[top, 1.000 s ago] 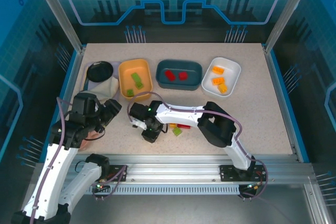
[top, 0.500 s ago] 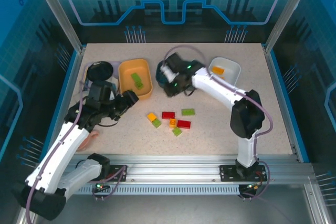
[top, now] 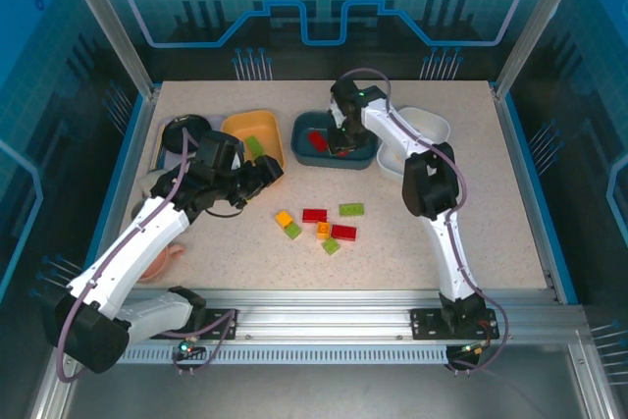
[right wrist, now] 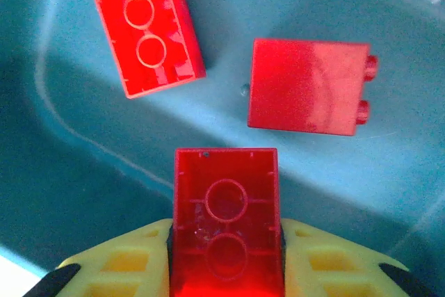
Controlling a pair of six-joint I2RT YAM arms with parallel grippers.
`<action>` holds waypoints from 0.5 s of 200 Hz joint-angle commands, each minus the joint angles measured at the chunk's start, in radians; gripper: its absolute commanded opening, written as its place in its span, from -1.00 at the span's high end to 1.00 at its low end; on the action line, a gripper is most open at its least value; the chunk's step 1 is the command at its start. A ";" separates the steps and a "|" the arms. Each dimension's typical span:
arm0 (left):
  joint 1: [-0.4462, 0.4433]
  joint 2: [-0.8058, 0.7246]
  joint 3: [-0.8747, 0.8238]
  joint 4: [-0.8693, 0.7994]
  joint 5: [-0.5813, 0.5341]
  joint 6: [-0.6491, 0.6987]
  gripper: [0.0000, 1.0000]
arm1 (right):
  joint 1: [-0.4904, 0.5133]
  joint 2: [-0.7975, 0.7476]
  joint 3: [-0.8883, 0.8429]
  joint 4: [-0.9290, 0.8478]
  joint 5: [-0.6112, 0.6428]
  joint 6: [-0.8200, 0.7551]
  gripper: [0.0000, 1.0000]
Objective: Sort the legos into containers by color
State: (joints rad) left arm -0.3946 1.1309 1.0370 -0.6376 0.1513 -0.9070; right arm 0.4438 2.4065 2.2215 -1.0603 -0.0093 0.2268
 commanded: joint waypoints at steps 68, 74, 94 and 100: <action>-0.008 0.017 0.034 -0.127 -0.060 0.002 -0.55 | 0.023 -0.149 -0.006 -0.002 0.017 0.003 -0.32; -0.009 0.014 0.034 -0.138 -0.066 -0.003 -0.55 | 0.031 -0.186 -0.033 0.017 0.028 -0.001 -0.31; -0.009 0.001 0.032 -0.168 -0.080 -0.016 -0.54 | 0.054 -0.333 -0.183 0.112 0.056 -0.004 -0.29; -0.009 -0.002 0.032 -0.176 -0.083 -0.018 -0.54 | 0.062 -0.387 -0.240 0.143 0.060 -0.005 -0.28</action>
State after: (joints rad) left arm -0.3958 1.1461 1.0397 -0.7357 0.1070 -0.9127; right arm 0.4656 2.2494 2.1082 -1.0225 0.0177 0.2390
